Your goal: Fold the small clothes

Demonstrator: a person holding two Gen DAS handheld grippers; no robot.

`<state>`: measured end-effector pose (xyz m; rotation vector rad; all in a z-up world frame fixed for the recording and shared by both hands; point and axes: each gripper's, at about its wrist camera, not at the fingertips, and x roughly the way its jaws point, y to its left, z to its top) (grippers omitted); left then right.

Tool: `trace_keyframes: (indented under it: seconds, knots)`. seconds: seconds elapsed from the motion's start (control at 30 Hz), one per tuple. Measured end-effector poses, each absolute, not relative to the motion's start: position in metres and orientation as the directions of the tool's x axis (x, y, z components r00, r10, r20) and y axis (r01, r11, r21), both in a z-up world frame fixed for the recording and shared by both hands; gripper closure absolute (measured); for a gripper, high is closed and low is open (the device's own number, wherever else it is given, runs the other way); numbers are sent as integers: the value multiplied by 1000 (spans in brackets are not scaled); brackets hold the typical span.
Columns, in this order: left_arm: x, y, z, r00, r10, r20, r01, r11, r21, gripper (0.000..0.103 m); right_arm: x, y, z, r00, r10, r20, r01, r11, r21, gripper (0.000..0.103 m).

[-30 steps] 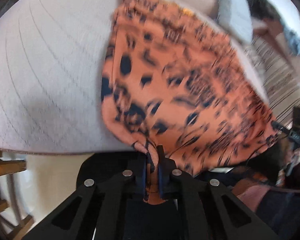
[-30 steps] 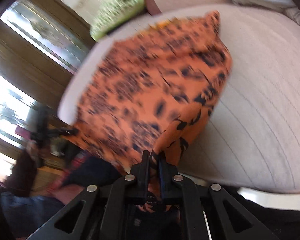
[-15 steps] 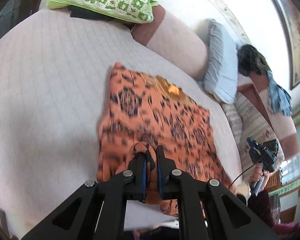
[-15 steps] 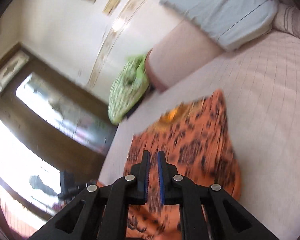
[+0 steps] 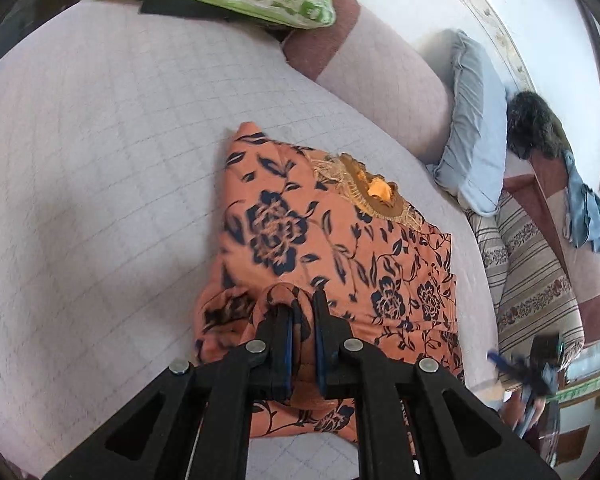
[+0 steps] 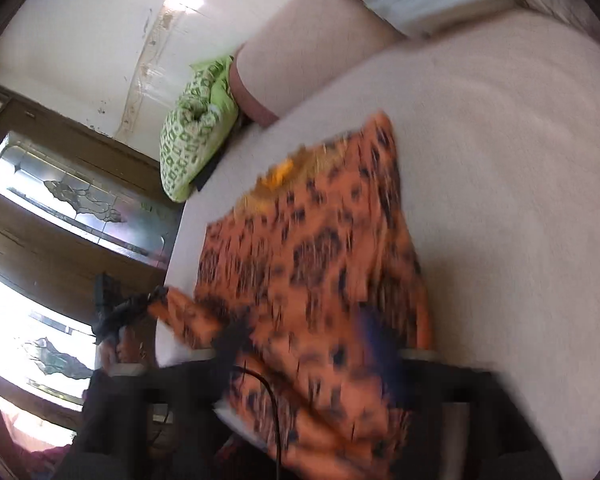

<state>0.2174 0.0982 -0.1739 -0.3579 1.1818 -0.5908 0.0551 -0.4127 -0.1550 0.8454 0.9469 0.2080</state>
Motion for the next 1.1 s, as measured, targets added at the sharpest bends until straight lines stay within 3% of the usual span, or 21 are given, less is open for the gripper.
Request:
trace_keyframes:
  seconds: [0.07,0.3,0.53,0.6,0.63,0.7,0.77,0.87,1.1]
  knots:
    - [210,106,-173,262,-605,-752,234,795,-559,94,31,-403,-160,586,522,-620,187,657,730,25]
    - [176,120,-153,300,-617,-727,260,787,-560,94,-41,-381,-195,442,500,-745,319,688,652,25]
    - [160,120,-140,316,-610,-727,261,792,-551,94,-49,-371,-240,485,549,-681,318,615,722,28]
    - [157,119,-137,320,-608,-727,269,794,-546,94,-47,-356,-257,461,624,-631,301,560,772,45]
    - [156,119,-136,322,-607,-726,272,794,-544,94,-45,-346,-259,439,619,-652,282,593,754,52]
    - [156,119,-136,323,-604,-729,271,797,-540,94,-43,-330,-257,413,580,-702,245,671,699,83]
    - [158,119,-136,322,-602,-731,268,799,-539,94,-42,-328,-256,403,572,-714,253,681,688,96]
    - [165,120,-137,317,-599,-736,264,800,-538,94,-40,-330,-236,435,565,-701,226,685,692,97]
    - [210,107,-133,316,-589,-744,261,808,-529,94,16,-381,-152,663,545,-513,111,606,788,98]
